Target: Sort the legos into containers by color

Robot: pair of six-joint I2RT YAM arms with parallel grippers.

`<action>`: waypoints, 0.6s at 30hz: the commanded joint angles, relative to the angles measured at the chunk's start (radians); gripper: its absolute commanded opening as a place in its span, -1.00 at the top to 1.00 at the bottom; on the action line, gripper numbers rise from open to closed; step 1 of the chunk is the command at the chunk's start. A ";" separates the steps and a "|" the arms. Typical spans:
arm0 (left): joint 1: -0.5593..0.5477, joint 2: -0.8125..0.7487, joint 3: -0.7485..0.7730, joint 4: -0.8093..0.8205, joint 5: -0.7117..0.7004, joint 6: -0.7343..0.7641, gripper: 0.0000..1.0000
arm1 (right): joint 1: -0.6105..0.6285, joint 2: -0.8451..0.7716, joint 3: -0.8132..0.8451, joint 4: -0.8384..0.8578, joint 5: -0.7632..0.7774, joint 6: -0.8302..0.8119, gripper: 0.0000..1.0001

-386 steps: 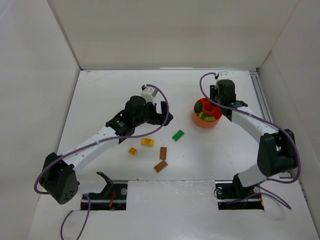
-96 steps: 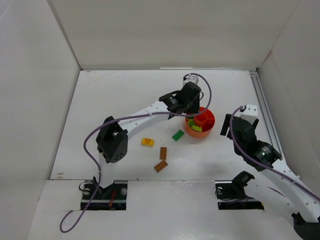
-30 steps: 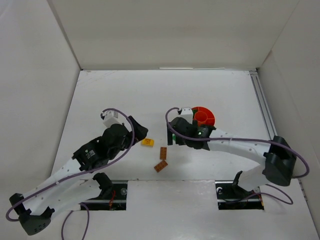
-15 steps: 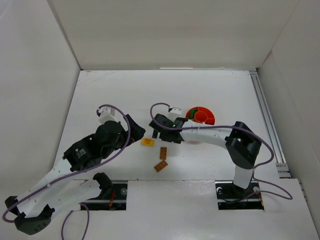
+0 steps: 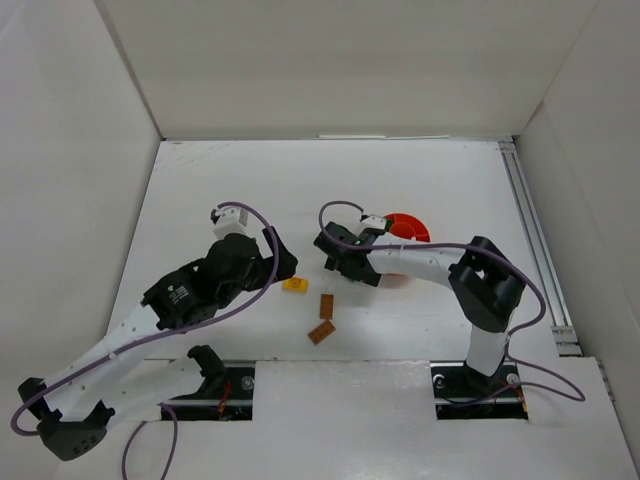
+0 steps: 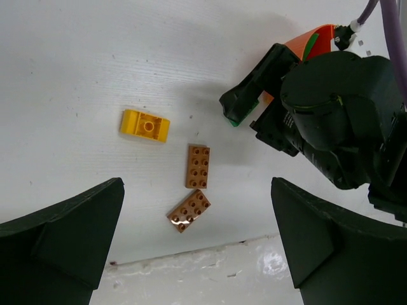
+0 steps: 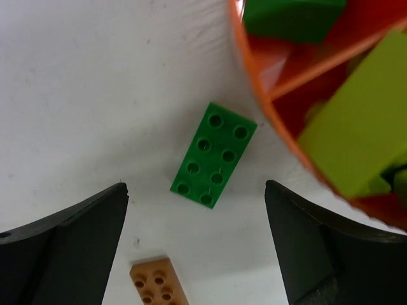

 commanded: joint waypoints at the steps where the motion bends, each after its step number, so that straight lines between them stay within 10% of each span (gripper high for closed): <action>1: -0.004 0.007 0.033 0.054 -0.010 0.061 -1.00 | -0.033 0.023 0.027 0.013 0.045 0.025 -0.85; 12: 0.006 0.038 0.052 0.063 -0.010 0.097 -1.00 | -0.053 0.134 0.088 0.002 0.053 0.016 -0.71; 18: 0.006 0.029 0.052 0.054 -0.020 0.087 -1.00 | -0.053 0.145 0.088 -0.010 0.062 0.016 -0.22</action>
